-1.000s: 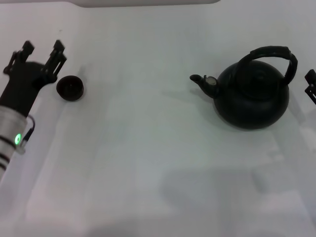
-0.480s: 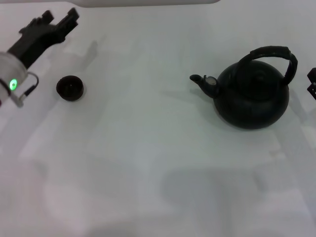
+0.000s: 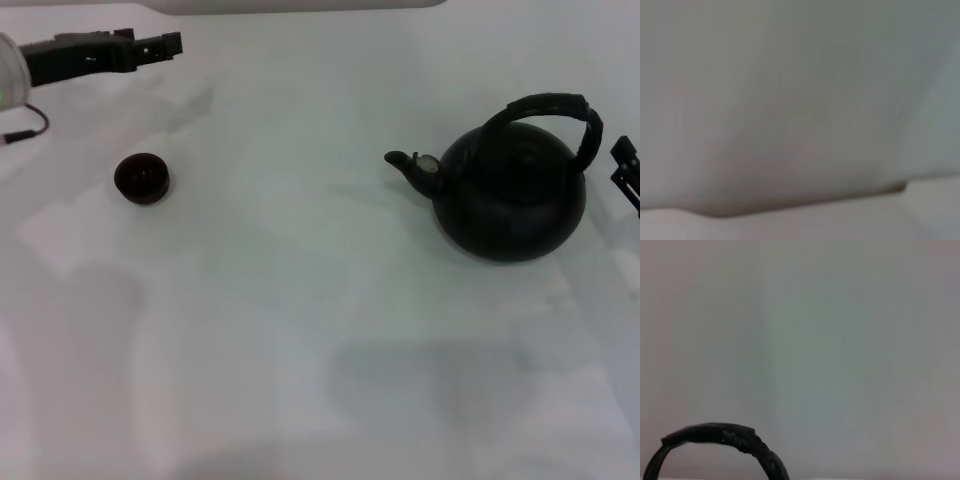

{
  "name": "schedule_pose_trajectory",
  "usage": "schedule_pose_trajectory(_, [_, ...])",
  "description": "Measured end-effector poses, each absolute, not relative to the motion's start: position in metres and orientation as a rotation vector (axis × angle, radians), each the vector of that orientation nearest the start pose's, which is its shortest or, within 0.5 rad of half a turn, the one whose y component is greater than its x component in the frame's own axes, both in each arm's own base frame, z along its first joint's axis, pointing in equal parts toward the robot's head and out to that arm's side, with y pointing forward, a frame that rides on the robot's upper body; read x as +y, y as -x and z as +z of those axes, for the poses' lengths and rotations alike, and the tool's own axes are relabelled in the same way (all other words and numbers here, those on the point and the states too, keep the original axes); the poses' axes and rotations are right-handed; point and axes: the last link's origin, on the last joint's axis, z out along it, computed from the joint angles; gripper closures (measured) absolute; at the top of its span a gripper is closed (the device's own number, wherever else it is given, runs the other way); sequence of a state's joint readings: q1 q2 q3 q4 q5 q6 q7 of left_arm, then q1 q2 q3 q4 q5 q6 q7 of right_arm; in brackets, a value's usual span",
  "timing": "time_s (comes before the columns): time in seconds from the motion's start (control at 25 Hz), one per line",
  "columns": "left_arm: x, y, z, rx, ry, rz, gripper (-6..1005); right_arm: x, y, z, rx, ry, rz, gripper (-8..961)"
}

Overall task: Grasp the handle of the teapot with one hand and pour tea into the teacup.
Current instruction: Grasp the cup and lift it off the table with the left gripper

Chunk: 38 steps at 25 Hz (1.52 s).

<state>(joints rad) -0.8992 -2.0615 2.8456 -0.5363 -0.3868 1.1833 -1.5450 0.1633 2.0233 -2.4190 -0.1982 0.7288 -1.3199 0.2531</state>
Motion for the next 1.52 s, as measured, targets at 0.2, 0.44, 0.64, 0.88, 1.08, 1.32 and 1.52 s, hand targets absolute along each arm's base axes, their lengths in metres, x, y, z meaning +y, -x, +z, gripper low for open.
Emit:
schedule_pose_trajectory(0.2, [0.42,0.27,0.038,-1.123,2.281,-0.407,198,0.239,-0.37,-0.014,0.603,1.696,0.706,78])
schedule_pose_trajectory(0.44, [0.417,0.267,0.034,-1.193,2.353,-0.184,198,0.241,-0.369,-0.015,0.603,1.7,0.706,78])
schedule_pose_trajectory(0.64, [0.415,0.266,0.03,-1.227,2.381,-0.084,197,0.241,-0.369,-0.015,0.605,1.7,0.704,78])
schedule_pose_trajectory(0.88, [0.414,0.265,0.028,-1.239,2.389,-0.063,197,0.239,-0.369,-0.015,0.606,1.696,0.708,78])
schedule_pose_trajectory(1.08, [0.412,0.267,0.027,-1.246,2.389,-0.059,197,0.237,-0.37,-0.014,0.608,1.683,0.712,78])
schedule_pose_trajectory(1.32, [0.41,0.268,0.024,-1.255,2.392,-0.059,197,0.226,-0.371,-0.011,0.626,1.659,0.758,79])
schedule_pose_trajectory(1.52, [0.409,0.268,0.022,-1.26,2.396,-0.056,196,0.218,-0.375,-0.007,0.657,1.642,0.782,79])
